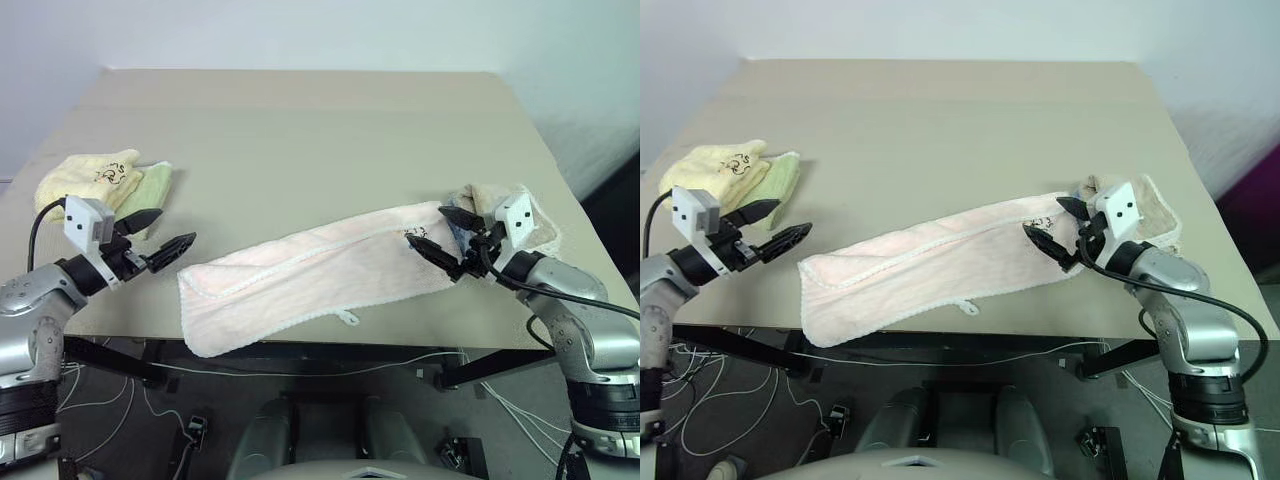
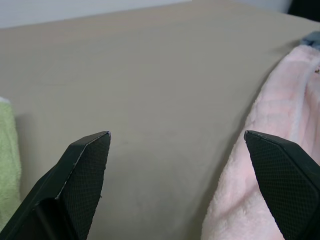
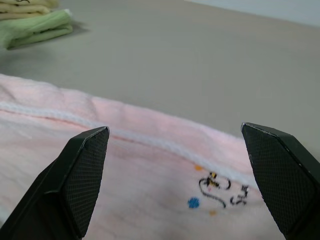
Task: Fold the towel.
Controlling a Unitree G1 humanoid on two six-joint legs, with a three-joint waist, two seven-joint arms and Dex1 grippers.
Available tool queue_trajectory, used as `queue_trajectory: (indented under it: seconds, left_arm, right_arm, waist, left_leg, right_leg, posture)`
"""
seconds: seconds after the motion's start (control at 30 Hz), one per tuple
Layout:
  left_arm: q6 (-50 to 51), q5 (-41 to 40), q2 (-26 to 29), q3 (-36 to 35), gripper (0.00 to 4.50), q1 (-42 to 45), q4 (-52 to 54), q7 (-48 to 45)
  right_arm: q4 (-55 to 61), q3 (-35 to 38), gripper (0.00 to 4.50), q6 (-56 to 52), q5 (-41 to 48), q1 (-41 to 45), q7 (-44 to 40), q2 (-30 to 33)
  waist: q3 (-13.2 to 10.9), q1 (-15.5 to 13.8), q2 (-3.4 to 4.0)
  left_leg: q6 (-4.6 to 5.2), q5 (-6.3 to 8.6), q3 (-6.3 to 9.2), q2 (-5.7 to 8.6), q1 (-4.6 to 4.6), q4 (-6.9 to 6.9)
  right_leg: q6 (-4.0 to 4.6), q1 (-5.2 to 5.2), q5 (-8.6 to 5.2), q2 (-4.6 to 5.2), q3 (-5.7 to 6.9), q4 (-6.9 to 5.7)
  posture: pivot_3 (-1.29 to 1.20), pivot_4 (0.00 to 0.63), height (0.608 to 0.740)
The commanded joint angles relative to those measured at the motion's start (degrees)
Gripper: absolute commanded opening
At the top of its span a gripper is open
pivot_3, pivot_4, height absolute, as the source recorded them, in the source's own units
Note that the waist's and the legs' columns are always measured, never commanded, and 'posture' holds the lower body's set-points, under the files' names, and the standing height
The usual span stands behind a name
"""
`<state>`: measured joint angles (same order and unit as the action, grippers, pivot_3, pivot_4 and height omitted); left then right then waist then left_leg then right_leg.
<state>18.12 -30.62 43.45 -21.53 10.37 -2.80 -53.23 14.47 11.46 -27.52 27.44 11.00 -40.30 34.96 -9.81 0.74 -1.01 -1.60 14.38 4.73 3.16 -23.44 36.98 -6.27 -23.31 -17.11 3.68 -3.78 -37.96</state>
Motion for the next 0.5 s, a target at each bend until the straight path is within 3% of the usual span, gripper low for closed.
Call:
queue_trajectory:
  seconds: [0.03, 0.5]
  left_arm:
    - [-0.8, 0.6, 1.4, 0.1, 4.5, 2.2, -0.9, -1.1]
    - [-1.3, 1.7, 1.5, 1.8, 4.5, 1.7, 0.7, -2.9]
  right_arm:
    - [2.2, 3.5, 4.45, 0.7, 0.5, -0.2, 0.3, 1.9]
    - [0.5, 2.8, 4.45, 1.0, -0.2, 2.0, -0.1, 2.9]
  waist:
    - [0.0, 0.0, 0.01]
    - [0.0, 0.1, 0.01]
  left_leg:
    - [0.0, 0.0, 0.0, 0.0, 0.0, 0.0]
    - [0.01, 0.0, -0.01, -0.02, 0.0, -0.02]
  right_leg:
    - [0.0, 0.0, 0.0, 0.0, 0.0, 0.0]
    - [0.0, -0.02, 0.0, -0.01, -0.02, 0.01]
  posture:
    - [0.0, 0.15, 0.74]
    - [0.0, 0.15, 0.74]
